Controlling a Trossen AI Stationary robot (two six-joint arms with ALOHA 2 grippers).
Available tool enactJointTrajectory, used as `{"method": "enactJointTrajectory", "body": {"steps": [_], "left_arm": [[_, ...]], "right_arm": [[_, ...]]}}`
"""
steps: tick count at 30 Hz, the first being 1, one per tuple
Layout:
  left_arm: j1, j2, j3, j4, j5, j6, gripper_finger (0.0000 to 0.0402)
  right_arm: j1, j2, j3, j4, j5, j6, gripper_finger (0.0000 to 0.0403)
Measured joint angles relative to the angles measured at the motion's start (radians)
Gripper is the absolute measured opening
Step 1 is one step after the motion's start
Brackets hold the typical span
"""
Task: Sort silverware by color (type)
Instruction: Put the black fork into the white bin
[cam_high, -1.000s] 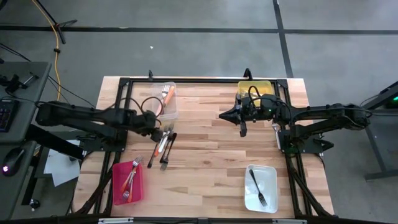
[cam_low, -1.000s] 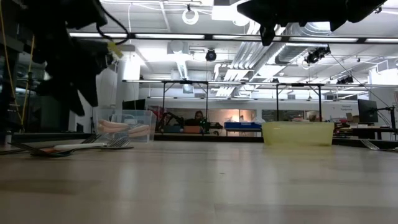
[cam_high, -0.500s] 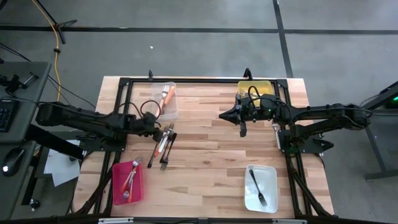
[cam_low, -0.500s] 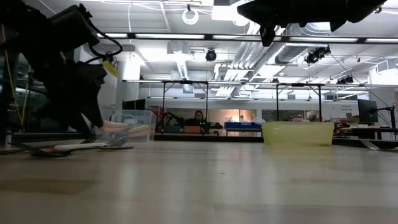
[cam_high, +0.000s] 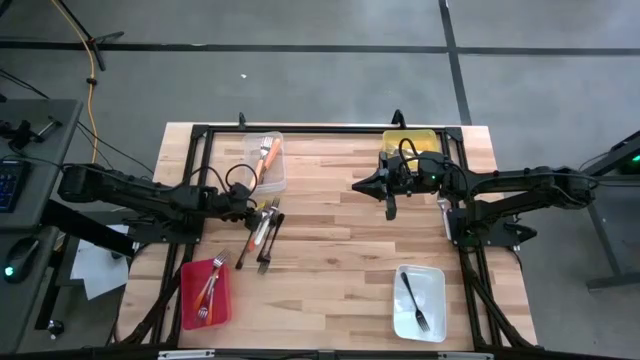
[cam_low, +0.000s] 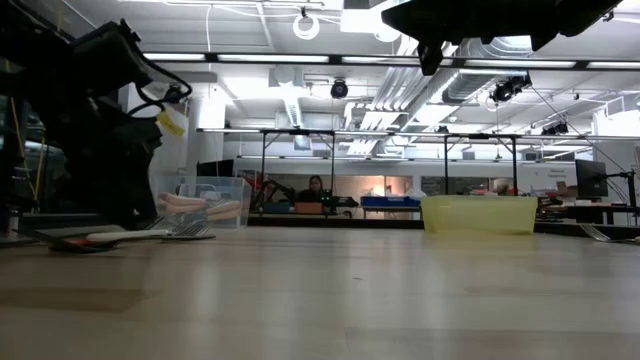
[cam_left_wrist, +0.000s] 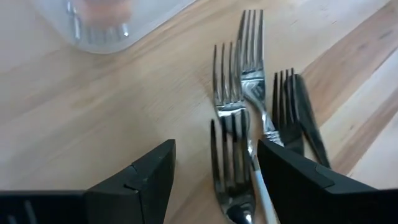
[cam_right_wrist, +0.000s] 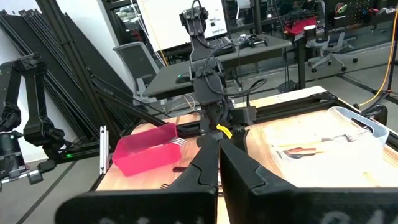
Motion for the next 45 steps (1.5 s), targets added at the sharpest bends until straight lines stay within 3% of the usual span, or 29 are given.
{"method": "enactJointTrajectory", "body": {"steps": [14, 35, 45], "left_arm": [[0.0, 0.0, 0.0, 0.079, -0.001, 0.259, 0.0178], [0.0, 0.113, -0.008, 0.143, 0.025, 0.351, 0.0157], [0.0, 0.126, -0.007, 0.148, 0.02, 0.349, 0.0085]], "right_arm": [[0.0, 0.0, 0.0, 0.0, 0.0, -0.018, 0.0], [0.0, 0.0, 0.0, 0.0, 0.0, -0.016, 0.0], [0.0, 0.0, 0.0, 0.0, 0.0, -0.016, 0.0]]}}
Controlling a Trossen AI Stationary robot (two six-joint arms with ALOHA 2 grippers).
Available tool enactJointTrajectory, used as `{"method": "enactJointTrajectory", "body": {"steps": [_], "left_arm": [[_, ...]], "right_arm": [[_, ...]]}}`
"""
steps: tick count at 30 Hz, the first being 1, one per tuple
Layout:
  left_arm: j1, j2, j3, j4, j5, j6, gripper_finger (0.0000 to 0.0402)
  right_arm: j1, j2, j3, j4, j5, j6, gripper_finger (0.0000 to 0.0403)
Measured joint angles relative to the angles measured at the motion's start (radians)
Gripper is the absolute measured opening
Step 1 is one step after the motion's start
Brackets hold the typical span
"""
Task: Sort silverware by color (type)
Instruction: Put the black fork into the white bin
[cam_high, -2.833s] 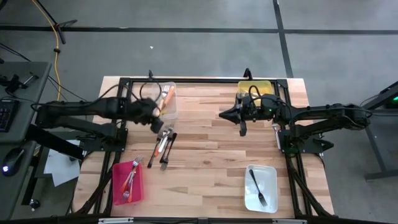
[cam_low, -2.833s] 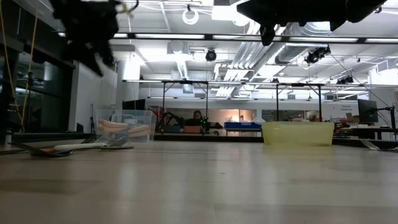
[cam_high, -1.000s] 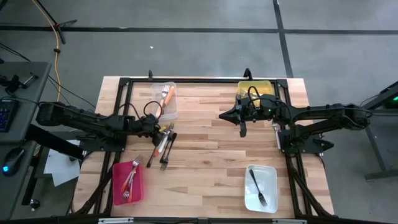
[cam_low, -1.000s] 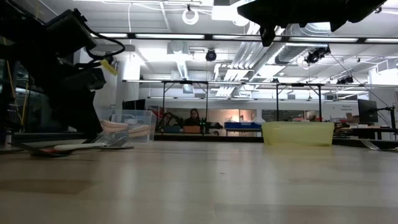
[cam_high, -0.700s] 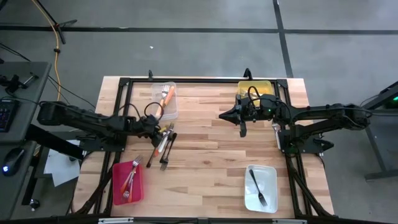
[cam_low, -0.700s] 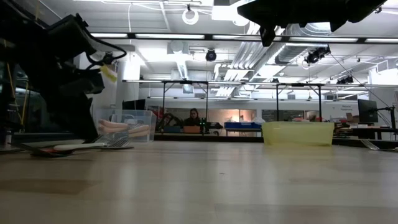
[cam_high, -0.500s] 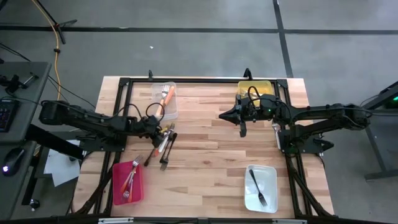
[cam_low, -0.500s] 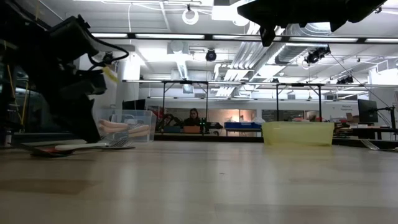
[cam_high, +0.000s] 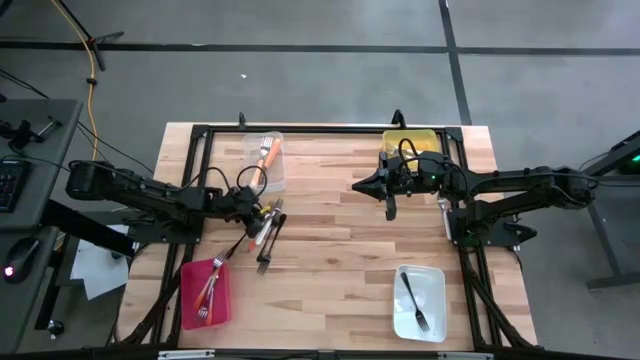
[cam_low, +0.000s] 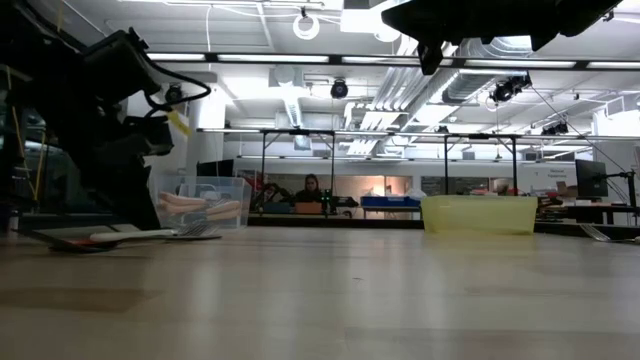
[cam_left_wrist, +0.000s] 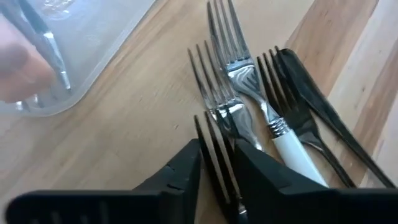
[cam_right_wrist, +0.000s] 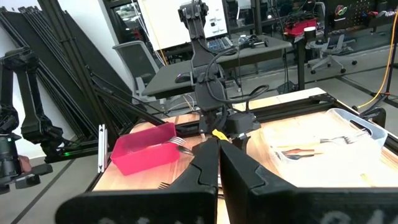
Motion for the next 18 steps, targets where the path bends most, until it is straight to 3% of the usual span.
{"method": "enactJointTrajectory", "body": {"steps": [7, 18], "left_arm": [[0.0, -0.005, 0.001, 0.009, 0.008, -0.008, 0.0008], [-0.001, -0.033, 0.023, 0.002, 0.0, 0.018, 0.0]], "right_arm": [[0.0, 0.0, 0.0, 0.0, 0.0, 0.001, 0.0], [0.0, 0.0, 0.0, -0.003, 0.0, 0.001, 0.0]]}}
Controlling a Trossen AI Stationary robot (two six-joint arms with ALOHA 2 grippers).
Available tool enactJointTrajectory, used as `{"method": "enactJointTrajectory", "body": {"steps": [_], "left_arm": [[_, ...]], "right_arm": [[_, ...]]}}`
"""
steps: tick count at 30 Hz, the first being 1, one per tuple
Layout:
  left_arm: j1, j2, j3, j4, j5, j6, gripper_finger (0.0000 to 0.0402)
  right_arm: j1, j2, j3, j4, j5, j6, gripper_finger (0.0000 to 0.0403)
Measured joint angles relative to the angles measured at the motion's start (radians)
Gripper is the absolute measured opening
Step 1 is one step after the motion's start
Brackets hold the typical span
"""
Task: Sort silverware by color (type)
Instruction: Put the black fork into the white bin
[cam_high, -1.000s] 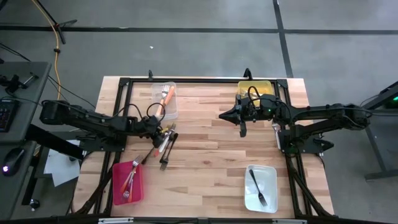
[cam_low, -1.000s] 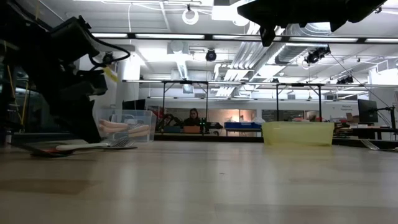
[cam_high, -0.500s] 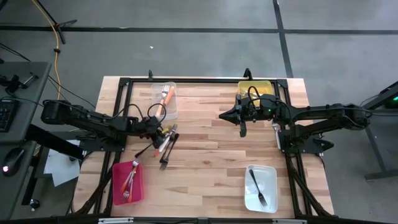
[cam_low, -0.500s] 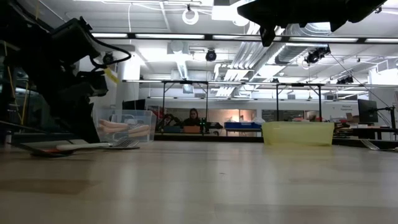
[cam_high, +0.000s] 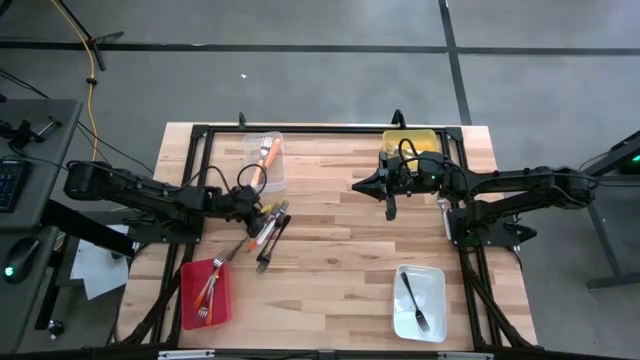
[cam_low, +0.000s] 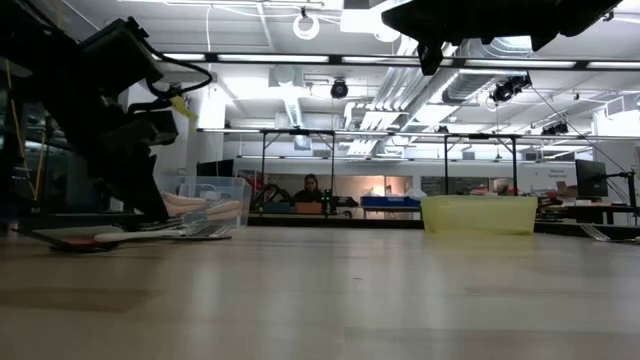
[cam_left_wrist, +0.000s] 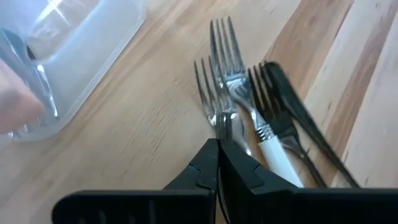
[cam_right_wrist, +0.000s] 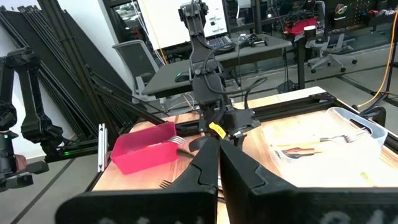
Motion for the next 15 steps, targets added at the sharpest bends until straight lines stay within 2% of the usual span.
{"method": "enactJointTrajectory", "body": {"steps": [15], "left_arm": [[0.001, -0.005, 0.079, -0.005, 0.02, 0.061, 0.0001]], "right_arm": [[0.0, 0.0, 0.0, -0.003, -0.005, 0.0, 0.0]]}}
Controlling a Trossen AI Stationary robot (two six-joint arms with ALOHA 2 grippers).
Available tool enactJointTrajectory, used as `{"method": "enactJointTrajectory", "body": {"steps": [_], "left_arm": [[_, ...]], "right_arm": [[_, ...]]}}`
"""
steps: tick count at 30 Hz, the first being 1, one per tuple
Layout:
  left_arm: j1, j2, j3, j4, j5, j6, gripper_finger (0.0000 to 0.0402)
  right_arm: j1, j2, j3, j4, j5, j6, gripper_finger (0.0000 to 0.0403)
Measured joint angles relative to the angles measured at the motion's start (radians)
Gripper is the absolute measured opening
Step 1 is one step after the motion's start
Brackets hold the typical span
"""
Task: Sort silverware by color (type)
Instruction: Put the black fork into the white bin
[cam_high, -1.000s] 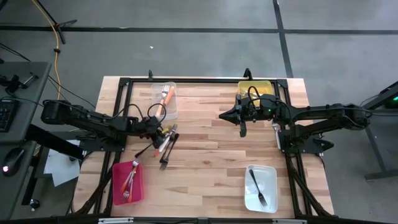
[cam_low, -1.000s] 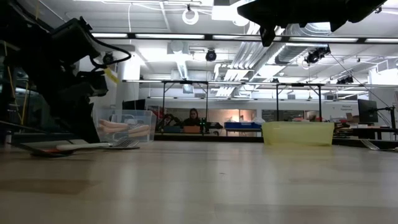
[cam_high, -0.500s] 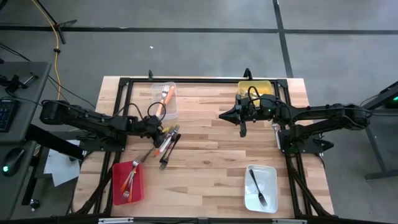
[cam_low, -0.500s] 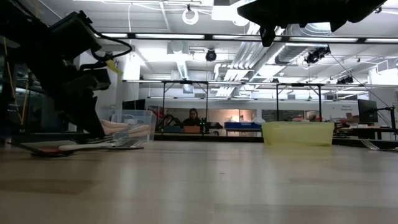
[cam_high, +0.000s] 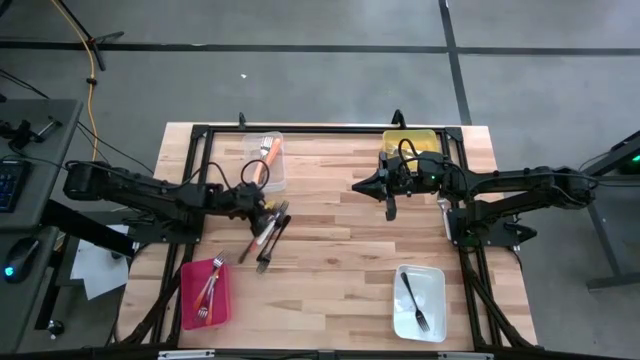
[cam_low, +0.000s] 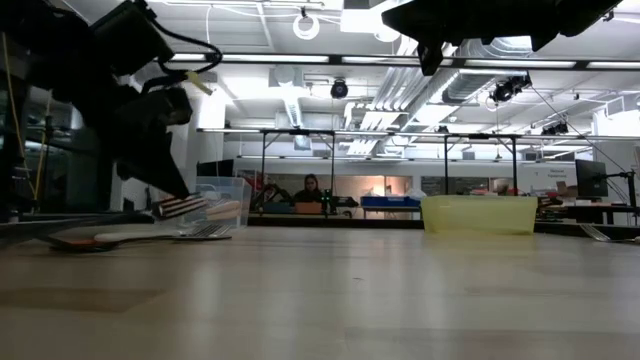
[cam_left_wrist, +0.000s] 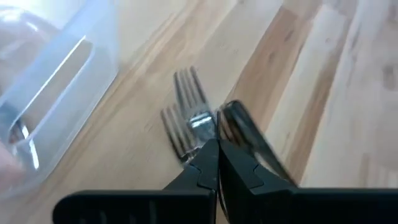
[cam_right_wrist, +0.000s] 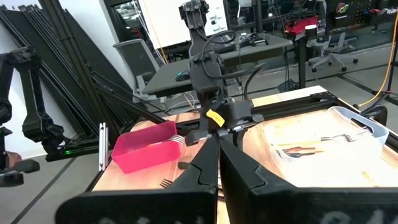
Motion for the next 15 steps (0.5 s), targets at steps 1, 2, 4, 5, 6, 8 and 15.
{"method": "enactJointTrajectory", "body": {"steps": [1, 2, 4, 5, 6, 8, 15], "left_arm": [[0.0, 0.0, 0.009, -0.005, 0.005, 0.007, 0.0001], [0.0, 0.0, 0.018, -0.011, 0.005, 0.01, 0.0001], [0.0, -0.006, 0.038, -0.036, 0.006, 0.016, 0.0001], [0.0, -0.01, 0.049, -0.051, 0.006, 0.024, 0.0001], [0.0, -0.014, 0.061, -0.065, 0.006, 0.036, 0.0001], [0.0, -0.029, 0.086, -0.096, 0.006, 0.056, 0.0001], [0.0, -0.123, 0.17, -0.195, 0.001, 0.114, 0.0]], "right_arm": [[0.0, 0.0, 0.0, 0.0, -0.001, 0.0, 0.0], [0.0, 0.0, 0.0, 0.0, -0.003, 0.0, 0.0], [0.0, 0.0, 0.0, 0.0, -0.004, 0.0, 0.0], [0.0, 0.0, 0.0, 0.0, -0.004, 0.0, 0.0], [0.0, 0.0, 0.0, 0.0, -0.004, 0.0, 0.0], [0.0, 0.0, 0.0, 0.0, -0.005, 0.0, 0.0], [0.0, 0.0, 0.0, -0.003, -0.008, -0.003, 0.0]]}}
